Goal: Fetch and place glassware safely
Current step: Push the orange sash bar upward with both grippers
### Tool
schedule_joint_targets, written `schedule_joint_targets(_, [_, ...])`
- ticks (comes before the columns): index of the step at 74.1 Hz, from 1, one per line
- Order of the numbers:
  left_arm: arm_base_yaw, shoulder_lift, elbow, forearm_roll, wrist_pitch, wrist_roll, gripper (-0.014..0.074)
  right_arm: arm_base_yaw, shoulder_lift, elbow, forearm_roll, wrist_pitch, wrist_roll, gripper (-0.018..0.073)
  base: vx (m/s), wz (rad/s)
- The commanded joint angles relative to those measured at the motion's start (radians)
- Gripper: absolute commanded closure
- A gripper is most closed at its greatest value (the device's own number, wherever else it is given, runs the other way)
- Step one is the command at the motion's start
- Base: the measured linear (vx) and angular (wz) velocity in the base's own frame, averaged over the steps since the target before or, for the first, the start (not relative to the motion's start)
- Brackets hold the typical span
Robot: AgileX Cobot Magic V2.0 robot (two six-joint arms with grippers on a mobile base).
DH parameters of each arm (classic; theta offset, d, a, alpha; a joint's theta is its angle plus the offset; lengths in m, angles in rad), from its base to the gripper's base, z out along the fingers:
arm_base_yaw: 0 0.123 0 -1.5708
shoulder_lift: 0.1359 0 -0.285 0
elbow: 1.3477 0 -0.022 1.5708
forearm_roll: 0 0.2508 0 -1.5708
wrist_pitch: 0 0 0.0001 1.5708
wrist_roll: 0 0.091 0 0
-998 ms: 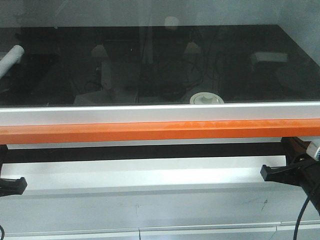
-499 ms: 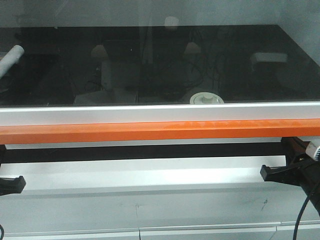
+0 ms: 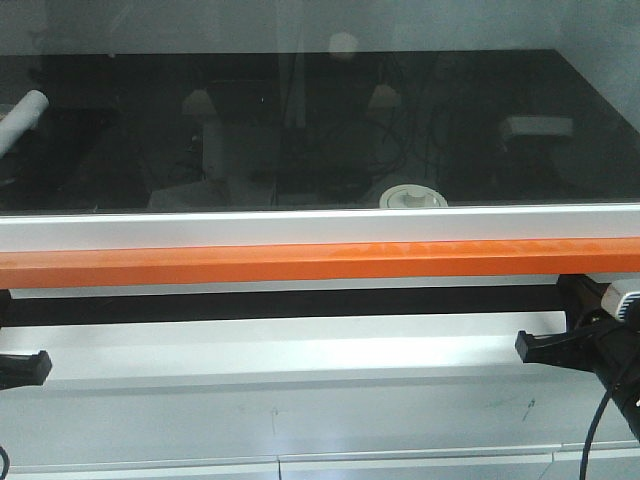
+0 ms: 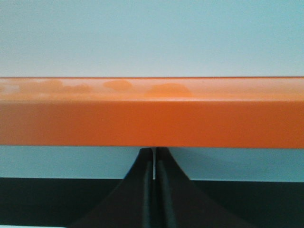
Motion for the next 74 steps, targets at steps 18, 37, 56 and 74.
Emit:
schedule_joint_targets(18, [-0.006, 0.094, -0.023, -0.017, -0.191, 0.0, 0.0603, -0.002, -0.013, -0.025, -0.02, -0.093, -0.006, 0.056, 0.0, 0.0])
schedule_joint_targets(37, [-0.006, 0.093, -0.023, -0.015, -0.223, -0.001, 0.0603, -0.002, -0.013, -0.025, -0.037, -0.119, 0.011, 0.056, 0.0, 0.0])
schedule_joint_targets(56, [-0.006, 0.089, -0.005, 0.018, -0.278, -0.008, 0.0603, -0.002, -0.017, -0.025, -0.092, -0.144, 0.02, 0.056, 0.0, 0.0])
schedule_joint_targets(74, [-0.006, 0.074, 0.015, -0.016, -0.32, -0.008, 0.0603, -0.003, -0.064, -0.025, -0.086, -0.141, 0.02, 0.056, 0.0, 0.0])
